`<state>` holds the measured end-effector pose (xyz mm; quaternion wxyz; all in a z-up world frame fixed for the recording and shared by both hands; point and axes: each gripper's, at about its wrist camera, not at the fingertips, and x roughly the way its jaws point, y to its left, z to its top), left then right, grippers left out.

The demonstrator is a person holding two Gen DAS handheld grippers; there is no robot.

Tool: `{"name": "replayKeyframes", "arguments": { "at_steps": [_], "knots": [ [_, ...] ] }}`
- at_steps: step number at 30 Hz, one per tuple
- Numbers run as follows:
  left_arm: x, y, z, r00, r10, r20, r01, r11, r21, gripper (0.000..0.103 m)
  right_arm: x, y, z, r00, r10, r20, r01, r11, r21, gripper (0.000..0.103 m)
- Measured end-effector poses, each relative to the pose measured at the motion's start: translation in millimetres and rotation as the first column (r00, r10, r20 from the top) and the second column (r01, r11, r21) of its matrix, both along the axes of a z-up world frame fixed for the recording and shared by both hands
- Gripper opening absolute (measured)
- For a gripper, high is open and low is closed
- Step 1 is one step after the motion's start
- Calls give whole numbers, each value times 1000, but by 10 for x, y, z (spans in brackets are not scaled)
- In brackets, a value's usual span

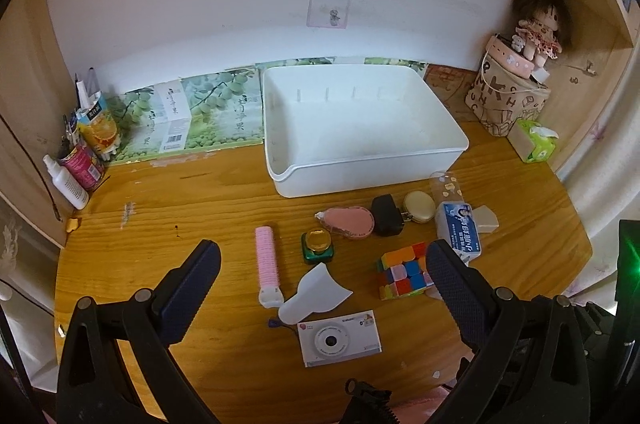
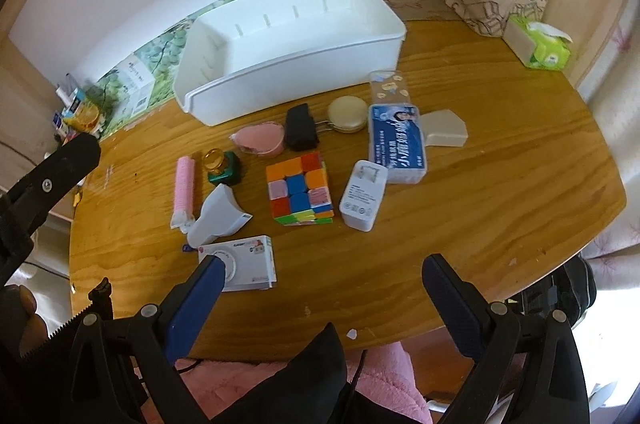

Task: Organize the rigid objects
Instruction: 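Move both grippers down toward the objects in front of the white bin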

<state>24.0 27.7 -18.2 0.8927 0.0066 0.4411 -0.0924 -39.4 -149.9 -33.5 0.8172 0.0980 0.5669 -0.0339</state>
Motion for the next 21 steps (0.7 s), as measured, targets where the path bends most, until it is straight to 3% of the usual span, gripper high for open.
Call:
{"name": "replayKeyframes", "arguments": {
  "at_steps": [12, 21],
  "knots": [
    [139, -105, -164, 985, 143, -101, -140, 990, 36, 102, 238, -319, -170, 996, 39, -76, -34, 997, 76, 100],
    [161, -205, -396, 934, 281, -220, -273, 960, 68, 102, 424, -530, -378, 977, 143, -160, -118, 981, 155, 100]
  ]
}}
